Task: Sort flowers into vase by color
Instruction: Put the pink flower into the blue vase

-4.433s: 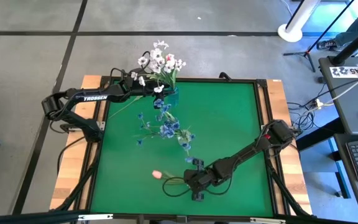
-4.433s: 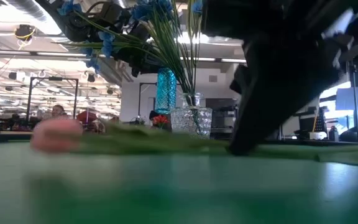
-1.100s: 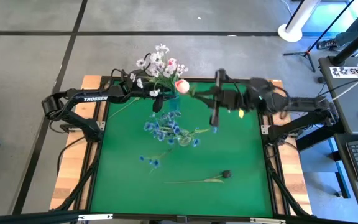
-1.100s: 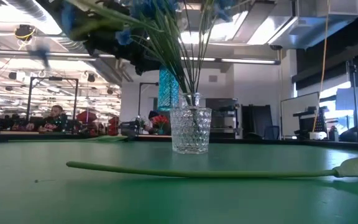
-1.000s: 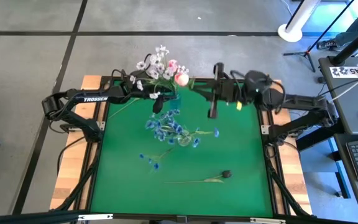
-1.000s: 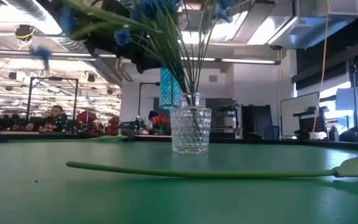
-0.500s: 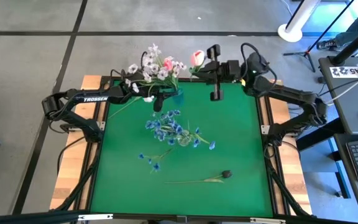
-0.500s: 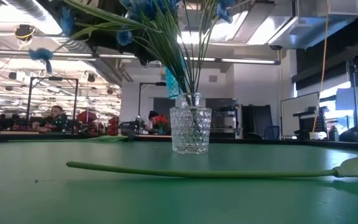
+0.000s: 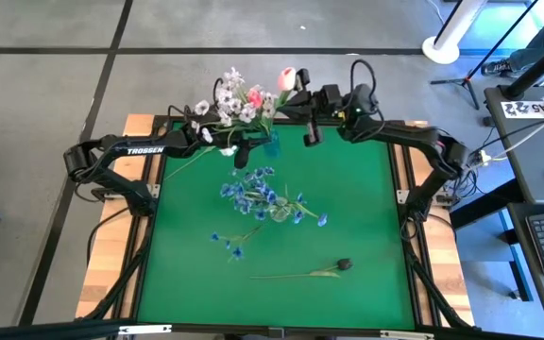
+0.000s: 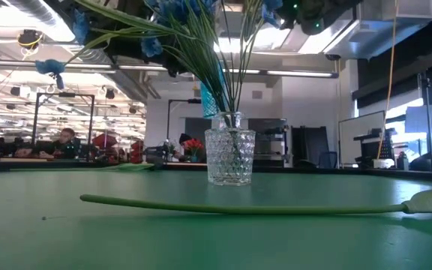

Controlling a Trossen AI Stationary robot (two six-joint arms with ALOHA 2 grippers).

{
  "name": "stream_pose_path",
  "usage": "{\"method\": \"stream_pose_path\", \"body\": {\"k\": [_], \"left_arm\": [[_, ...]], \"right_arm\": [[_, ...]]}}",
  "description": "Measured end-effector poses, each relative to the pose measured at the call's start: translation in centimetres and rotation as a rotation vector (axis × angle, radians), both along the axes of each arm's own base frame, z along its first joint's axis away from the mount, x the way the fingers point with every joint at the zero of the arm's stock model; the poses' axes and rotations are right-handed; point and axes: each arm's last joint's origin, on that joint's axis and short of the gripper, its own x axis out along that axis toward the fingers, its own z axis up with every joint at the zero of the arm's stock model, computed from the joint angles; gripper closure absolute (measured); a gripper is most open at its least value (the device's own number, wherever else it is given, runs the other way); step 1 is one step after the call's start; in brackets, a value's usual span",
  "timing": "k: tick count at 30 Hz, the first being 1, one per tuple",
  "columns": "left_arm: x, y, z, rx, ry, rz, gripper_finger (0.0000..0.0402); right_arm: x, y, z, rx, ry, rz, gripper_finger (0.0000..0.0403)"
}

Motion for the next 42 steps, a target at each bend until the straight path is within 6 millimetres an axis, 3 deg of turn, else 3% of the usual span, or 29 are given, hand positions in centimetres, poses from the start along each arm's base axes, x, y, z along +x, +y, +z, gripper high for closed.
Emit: {"method": "stream_pose_path", "body": {"k": [15,25,42], "left_arm": [[0.1,-0.1,0.0,0.016,0.004,0.0,0.0264],[-0.1,0.1,-0.8,0.036,0.095,0.071,0.0264],[0.2,-0.6,-0.8,0.035,0.094,0.038,0.0264]], "right_arm": [[1.6,-0.7,-2.3,0.051,0.102,0.02,0.0401],[0.9,-0.4,-1.3,0.04,0.012,0.053,0.0401],[2.2,-1.0,-3.2,0.025,0.184,-0.034,0.0401]]}}
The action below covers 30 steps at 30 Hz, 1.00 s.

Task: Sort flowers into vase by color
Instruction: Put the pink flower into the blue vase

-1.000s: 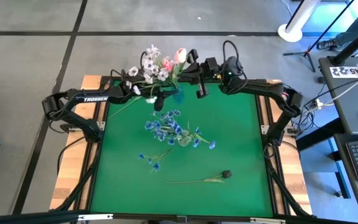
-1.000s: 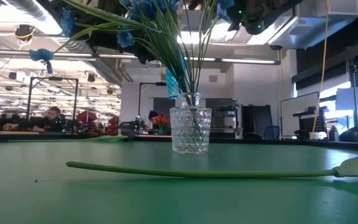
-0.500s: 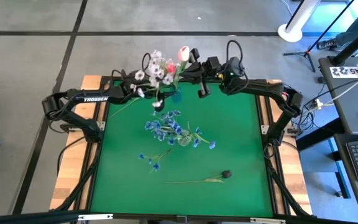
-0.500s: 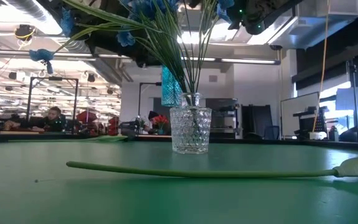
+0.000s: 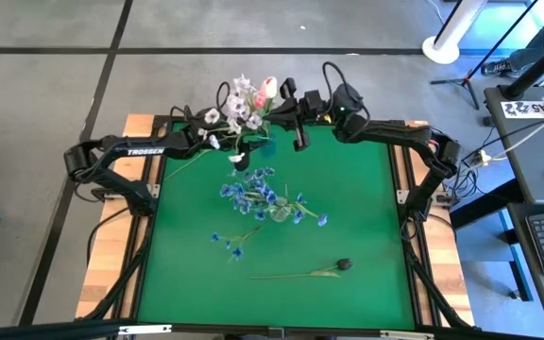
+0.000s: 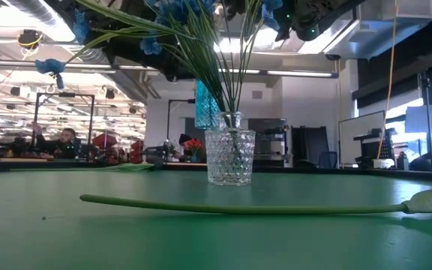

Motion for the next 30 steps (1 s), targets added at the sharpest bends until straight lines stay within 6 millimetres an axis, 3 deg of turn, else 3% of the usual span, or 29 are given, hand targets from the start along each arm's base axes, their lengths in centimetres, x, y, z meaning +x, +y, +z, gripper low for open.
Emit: {"method": "stream_pose_path", "body": {"k": [7,19,30], "left_arm": [[-0.7,-0.4,1.1,0.003,-0.022,-0.001,0.0264],[-0.8,-0.5,0.7,-0.029,0.028,-0.007,0.0264],[-0.8,-0.5,0.6,-0.033,0.03,-0.004,0.0264]], "right_arm": [[0.0,-0.3,-0.2,-0.046,0.007,-0.034,0.0401],[-2.0,-0.2,2.1,-0.077,-0.051,-0.04,0.0402],[-1.9,-0.2,2.0,-0.095,-0.046,-0.053,0.0402]]}}
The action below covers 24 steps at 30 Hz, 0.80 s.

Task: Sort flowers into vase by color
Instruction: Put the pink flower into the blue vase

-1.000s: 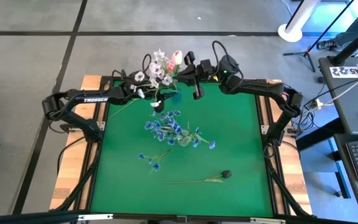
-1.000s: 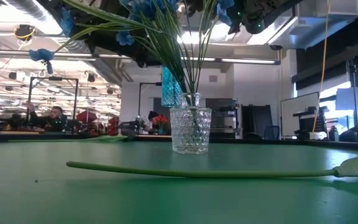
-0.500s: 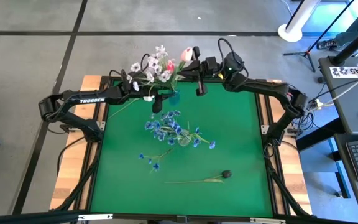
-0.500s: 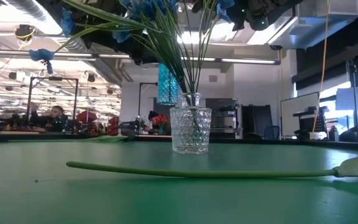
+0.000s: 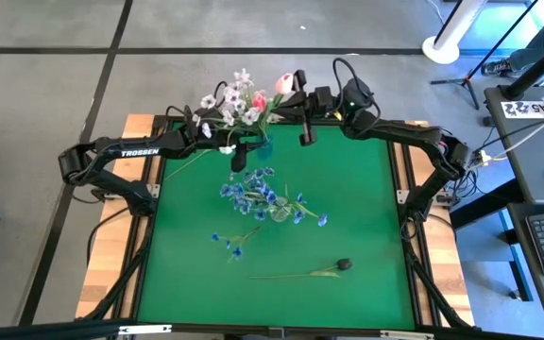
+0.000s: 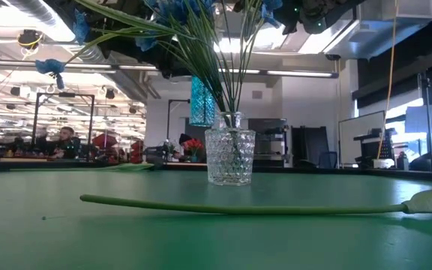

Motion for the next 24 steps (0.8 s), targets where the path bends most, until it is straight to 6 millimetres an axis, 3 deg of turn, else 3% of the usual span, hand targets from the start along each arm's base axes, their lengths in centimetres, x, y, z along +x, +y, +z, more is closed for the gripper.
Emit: {"method": "stream_pose_path", "body": {"k": [14,24], "left_arm": [[-0.01,0.0,-0.02,-0.003,0.002,0.002,0.0264],[-0.02,0.01,-0.1,-0.008,0.008,0.006,0.0264]], "right_arm": [[-0.17,0.1,0.33,-0.023,-0.04,-0.002,0.0402],[0.19,-0.09,-0.37,-0.013,0.035,-0.019,0.0402]]}}
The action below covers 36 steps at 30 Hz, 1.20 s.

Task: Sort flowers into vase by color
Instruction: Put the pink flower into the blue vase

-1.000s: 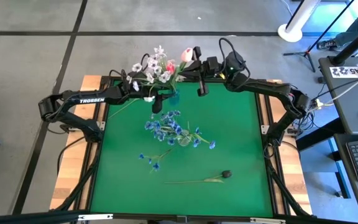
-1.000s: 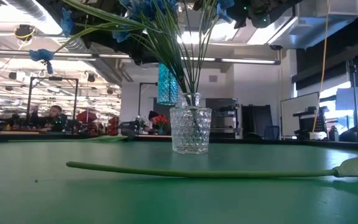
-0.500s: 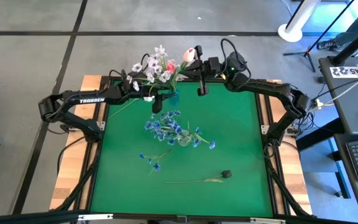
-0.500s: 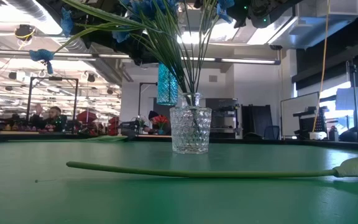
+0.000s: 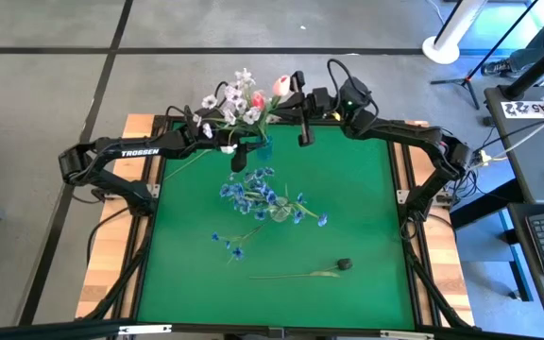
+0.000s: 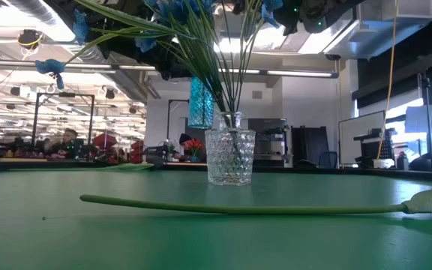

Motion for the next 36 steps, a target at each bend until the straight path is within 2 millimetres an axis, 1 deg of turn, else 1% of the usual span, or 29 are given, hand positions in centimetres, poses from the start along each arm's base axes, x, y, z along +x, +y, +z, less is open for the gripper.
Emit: {"method": "stream_pose_path", "body": {"k": [5,11,18,23,30,36], "left_arm": [[0.0,0.0,0.0,-0.001,0.001,0.0,0.0264],[0.0,0.0,-0.1,-0.005,0.008,-0.002,0.0264],[0.0,0.0,-0.1,-0.006,0.008,-0.002,0.0264],[0.0,-0.1,-0.1,-0.009,0.007,-0.007,0.0264],[0.1,-0.4,0.1,-0.023,-0.018,-0.081,0.0264],[0.1,-0.4,0.2,0.003,-0.019,-0.103,0.0264]], "right_arm": [[0.0,0.0,0.1,-0.006,-0.011,-0.014,0.0402],[-0.6,0.5,1.1,-0.02,-0.077,0.033,0.0402],[-1.2,0.8,1.8,-0.02,-0.089,0.044,0.0402],[-1.1,0.8,1.7,-0.024,-0.08,0.038,0.0402],[-0.9,0.6,1.3,-0.006,-0.039,0.038,0.0402],[-0.9,0.8,1.2,-0.005,-0.012,0.106,0.0402]]}}
